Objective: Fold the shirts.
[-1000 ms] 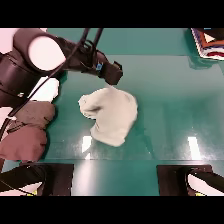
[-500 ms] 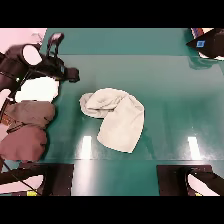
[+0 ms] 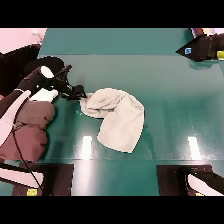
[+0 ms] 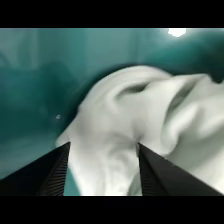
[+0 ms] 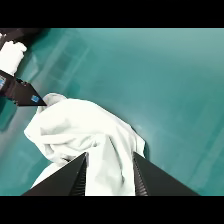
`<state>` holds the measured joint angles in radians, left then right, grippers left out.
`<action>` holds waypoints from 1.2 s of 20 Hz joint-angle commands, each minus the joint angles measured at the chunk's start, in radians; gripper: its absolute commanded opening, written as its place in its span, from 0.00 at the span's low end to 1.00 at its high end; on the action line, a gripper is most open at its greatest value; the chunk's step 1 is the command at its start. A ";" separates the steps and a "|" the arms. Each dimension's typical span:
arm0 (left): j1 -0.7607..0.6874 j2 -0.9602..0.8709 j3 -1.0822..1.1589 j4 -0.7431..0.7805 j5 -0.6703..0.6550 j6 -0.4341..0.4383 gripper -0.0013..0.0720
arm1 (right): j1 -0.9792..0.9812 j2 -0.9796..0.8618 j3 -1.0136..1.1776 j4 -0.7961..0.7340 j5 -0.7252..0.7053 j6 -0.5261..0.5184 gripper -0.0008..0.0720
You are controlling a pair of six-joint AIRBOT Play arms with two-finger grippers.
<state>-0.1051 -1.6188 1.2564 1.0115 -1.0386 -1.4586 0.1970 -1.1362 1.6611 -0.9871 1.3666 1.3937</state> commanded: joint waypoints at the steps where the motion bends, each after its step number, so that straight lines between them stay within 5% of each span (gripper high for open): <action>1: -0.034 -0.033 -0.005 -0.050 0.045 0.026 0.69 | 0.001 -0.028 -0.001 -0.003 0.008 0.005 0.48; 2: -0.035 -0.032 0.001 -0.051 0.054 0.026 0.50 | 0.001 -0.029 -0.002 -0.011 0.012 0.005 0.48; 3: -0.031 -0.031 0.018 -0.045 0.044 0.027 0.04 | -0.002 -0.023 -0.013 -0.020 0.018 0.008 0.48; 9: -0.010 0.085 0.166 0.092 0.041 0.027 0.05 | -0.130 0.116 -0.441 -0.037 0.056 0.091 0.48; 11: -0.011 0.105 0.194 0.107 0.041 0.027 0.05 | -0.135 0.148 -0.667 -0.027 0.047 0.092 0.81; 15: -0.011 0.103 0.203 0.108 0.032 0.027 0.05 | 0.034 0.147 -1.066 0.111 -0.197 0.095 0.79; 17: -0.011 0.103 0.203 0.108 0.035 0.027 0.05 | 0.142 0.109 -1.156 0.204 -0.341 0.095 0.68; 21: -0.011 0.103 0.203 0.109 0.035 0.027 0.05 | 0.273 -0.037 -1.166 0.316 -0.511 0.093 0.67; 24: -0.011 0.103 0.203 0.111 0.032 0.027 0.05 | 0.319 -0.129 -1.076 0.303 -0.522 0.052 0.25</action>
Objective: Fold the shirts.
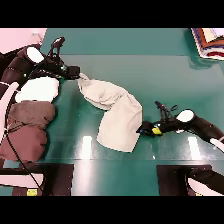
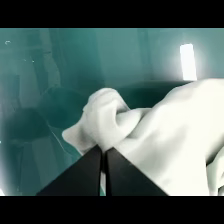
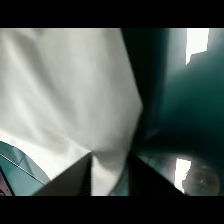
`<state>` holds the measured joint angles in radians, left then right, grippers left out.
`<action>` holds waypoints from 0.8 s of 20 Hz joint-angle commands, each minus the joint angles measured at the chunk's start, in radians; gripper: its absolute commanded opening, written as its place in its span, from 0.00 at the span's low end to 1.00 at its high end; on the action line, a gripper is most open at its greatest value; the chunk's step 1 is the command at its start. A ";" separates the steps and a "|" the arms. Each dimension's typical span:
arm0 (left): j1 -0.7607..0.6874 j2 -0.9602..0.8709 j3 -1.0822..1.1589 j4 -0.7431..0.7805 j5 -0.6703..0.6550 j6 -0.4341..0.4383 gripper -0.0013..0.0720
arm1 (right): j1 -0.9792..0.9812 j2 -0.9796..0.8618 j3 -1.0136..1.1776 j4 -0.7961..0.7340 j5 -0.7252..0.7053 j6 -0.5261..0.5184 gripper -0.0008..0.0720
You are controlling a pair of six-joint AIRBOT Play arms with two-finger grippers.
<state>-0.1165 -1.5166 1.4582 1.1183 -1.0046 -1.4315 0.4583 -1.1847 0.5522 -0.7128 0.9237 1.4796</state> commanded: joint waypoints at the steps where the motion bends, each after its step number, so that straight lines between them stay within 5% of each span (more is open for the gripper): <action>1: 0.001 0.002 0.007 0.004 -0.007 0.000 0.05 | 0.058 -0.096 0.066 0.027 -0.079 -0.040 0.09; 8: 0.001 0.259 0.198 0.135 -0.007 0.000 0.05 | -0.228 0.166 0.454 -0.322 0.161 0.039 0.03; 16: 0.001 0.711 0.348 0.123 -0.020 -0.009 0.05 | -0.558 0.470 0.936 -0.336 0.413 -0.011 0.03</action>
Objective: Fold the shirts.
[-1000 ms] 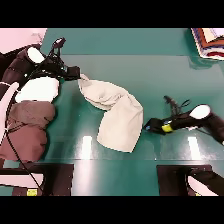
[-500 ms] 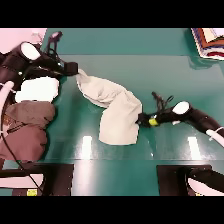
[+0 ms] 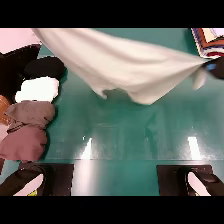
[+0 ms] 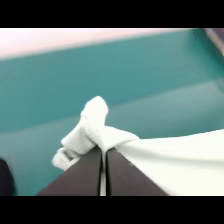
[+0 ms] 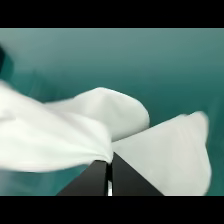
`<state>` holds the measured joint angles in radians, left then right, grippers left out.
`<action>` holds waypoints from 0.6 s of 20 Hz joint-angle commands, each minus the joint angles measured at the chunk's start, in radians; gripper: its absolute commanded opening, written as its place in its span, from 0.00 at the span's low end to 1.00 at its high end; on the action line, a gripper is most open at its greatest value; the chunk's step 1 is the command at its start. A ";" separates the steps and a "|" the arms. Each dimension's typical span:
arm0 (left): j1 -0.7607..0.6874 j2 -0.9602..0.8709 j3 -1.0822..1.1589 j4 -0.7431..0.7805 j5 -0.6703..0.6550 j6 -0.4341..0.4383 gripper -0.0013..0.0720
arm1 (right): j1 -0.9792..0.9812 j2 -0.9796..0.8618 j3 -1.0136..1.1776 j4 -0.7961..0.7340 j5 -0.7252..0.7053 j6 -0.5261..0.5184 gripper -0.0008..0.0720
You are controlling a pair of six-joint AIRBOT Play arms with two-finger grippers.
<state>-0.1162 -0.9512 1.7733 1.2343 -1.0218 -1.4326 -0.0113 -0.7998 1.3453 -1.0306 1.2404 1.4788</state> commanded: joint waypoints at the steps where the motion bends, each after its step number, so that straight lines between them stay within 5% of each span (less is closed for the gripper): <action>1: 0.000 0.187 0.033 0.007 -0.003 -0.008 0.05 | -0.107 0.101 0.184 -0.019 0.122 -0.014 0.03; 7: 0.000 0.315 0.033 0.008 -0.004 -0.037 0.05 | -0.211 0.039 0.462 -0.019 0.301 -0.022 0.03; 12: 0.000 0.155 -0.092 0.069 -0.149 -0.062 0.05 | -0.156 -0.167 0.559 -0.020 0.396 0.021 0.03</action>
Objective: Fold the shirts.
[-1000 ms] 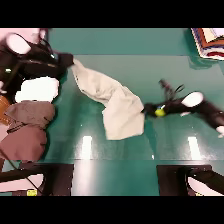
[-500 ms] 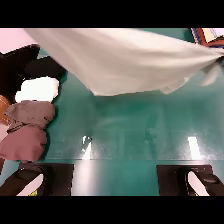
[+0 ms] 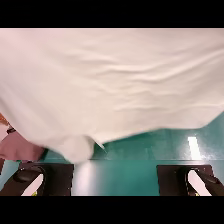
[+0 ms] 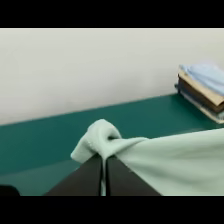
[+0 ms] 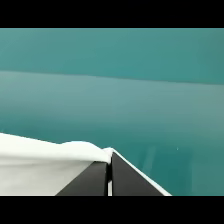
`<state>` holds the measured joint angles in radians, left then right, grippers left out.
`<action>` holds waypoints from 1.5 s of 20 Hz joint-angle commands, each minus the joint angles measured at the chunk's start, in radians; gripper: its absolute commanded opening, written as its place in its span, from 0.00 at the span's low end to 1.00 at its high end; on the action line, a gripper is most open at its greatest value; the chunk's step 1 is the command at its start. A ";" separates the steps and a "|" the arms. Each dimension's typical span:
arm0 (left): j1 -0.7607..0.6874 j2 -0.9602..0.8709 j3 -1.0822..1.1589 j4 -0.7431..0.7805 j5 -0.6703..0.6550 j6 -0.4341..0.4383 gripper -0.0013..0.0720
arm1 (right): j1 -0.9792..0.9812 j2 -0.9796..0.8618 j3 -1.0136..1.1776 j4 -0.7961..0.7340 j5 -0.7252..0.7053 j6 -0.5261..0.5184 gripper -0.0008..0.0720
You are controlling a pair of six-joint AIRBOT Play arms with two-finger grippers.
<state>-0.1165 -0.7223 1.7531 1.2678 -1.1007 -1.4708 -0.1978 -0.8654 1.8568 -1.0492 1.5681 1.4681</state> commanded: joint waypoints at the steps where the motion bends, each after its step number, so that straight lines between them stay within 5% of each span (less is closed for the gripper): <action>1: 0.001 -0.126 -0.135 0.034 -0.069 -0.025 0.05 | 0.069 -0.150 0.008 -0.011 0.075 0.055 0.03; 7: 0.001 -0.526 -0.455 0.036 0.040 -0.019 0.05 | 0.286 -0.487 -0.335 -0.132 0.008 0.025 0.03; 13: 0.001 -0.719 -0.451 0.037 0.301 -0.083 0.05 | 0.315 -0.748 -0.284 -0.120 -0.156 -0.003 0.03; 14: 0.001 -0.718 -0.448 0.038 0.309 -0.086 0.11 | 0.312 -0.770 -0.247 -0.119 -0.142 -0.003 0.06; 15: 0.001 -0.718 -0.441 0.038 0.300 -0.086 0.50 | 0.306 -0.786 -0.203 -0.112 -0.129 -0.003 0.39; 16: 0.005 -0.718 -0.426 0.042 0.269 -0.086 0.77 | 0.302 -0.792 -0.165 -0.091 -0.117 -0.004 0.61; 22: 0.141 -0.607 -0.415 0.039 -0.146 -0.021 0.76 | 0.190 -0.634 -0.205 0.017 -0.010 -0.071 0.60; 30: 0.154 -0.381 -0.982 -0.044 -0.094 -0.014 0.76 | 0.060 -0.307 -0.712 0.230 -0.081 -0.120 0.60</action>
<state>0.0322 -1.1519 0.9352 1.2667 -1.2083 -1.4906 -0.1055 -1.2678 1.2900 -0.8883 1.5177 1.3643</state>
